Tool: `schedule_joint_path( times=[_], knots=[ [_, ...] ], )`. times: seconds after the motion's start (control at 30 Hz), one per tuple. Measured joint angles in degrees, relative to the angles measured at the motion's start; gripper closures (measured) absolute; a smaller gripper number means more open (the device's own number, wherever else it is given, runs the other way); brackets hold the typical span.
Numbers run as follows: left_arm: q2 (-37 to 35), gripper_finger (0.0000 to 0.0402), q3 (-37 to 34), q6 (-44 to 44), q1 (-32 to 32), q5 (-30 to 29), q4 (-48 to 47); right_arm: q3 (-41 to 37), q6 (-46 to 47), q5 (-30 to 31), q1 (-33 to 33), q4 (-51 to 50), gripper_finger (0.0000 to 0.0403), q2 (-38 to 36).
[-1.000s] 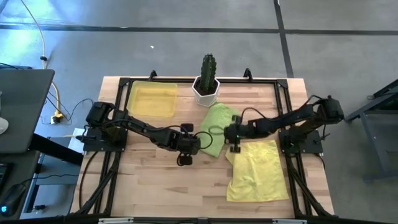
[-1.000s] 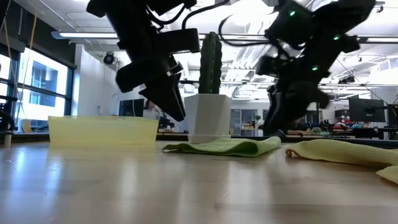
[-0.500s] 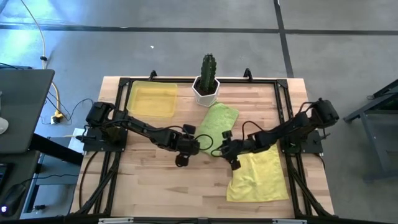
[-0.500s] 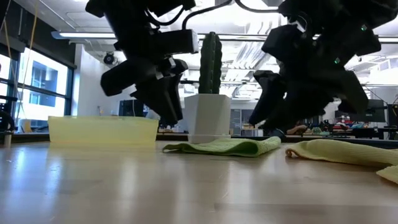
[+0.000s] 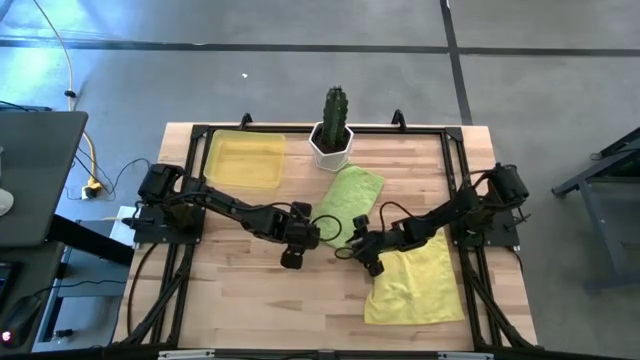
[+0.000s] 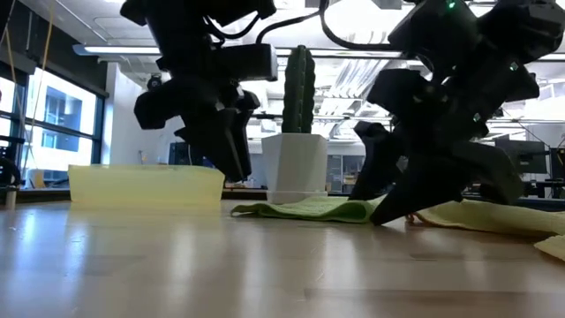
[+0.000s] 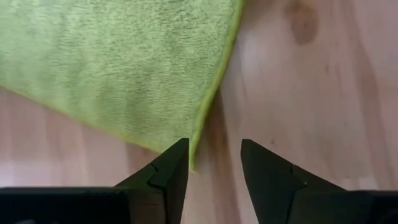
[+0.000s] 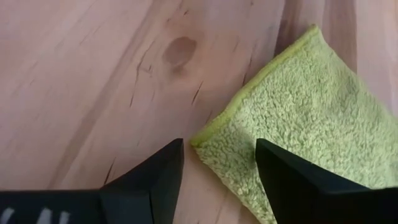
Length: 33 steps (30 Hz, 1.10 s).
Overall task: Roll microfiber towels into tight, uniform cylinder then place into a basket
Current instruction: Roll the green microfiber towel
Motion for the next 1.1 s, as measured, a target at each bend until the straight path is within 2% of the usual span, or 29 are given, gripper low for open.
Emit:
schedule_joint_path(
  times=[0.17, 0.47, 0.67, 0.87, 1.1],
  knots=[
    [0.00, 0.0265, 0.00, -0.76, -0.02, 6.18, 0.51, 0.05, 4.75, 0.02, 0.02, -0.19, 0.0246, 0.75],
    [1.07, 0.0264, 0.07, 2.71, 0.00, 6.85, 5.78, 0.02, 14.65, -0.63, 0.04, -0.74, 0.0391, 0.90],
    [4.62, 0.0263, 0.07, 6.17, 0.00, 6.19, 9.75, -0.13, 21.27, -0.65, -0.04, 1.08, 0.0396, 0.94],
    [7.53, 0.0263, 0.02, 9.95, -0.02, -1.03, 13.73, -0.13, 24.63, -1.05, -0.09, 1.25, 0.0400, 0.90],
    [8.70, 0.0263, 0.07, 12.39, 0.23, -2.75, 12.99, -0.15, 28.17, -2.74, -0.11, 1.83, 0.0402, 0.88]
  ],
)
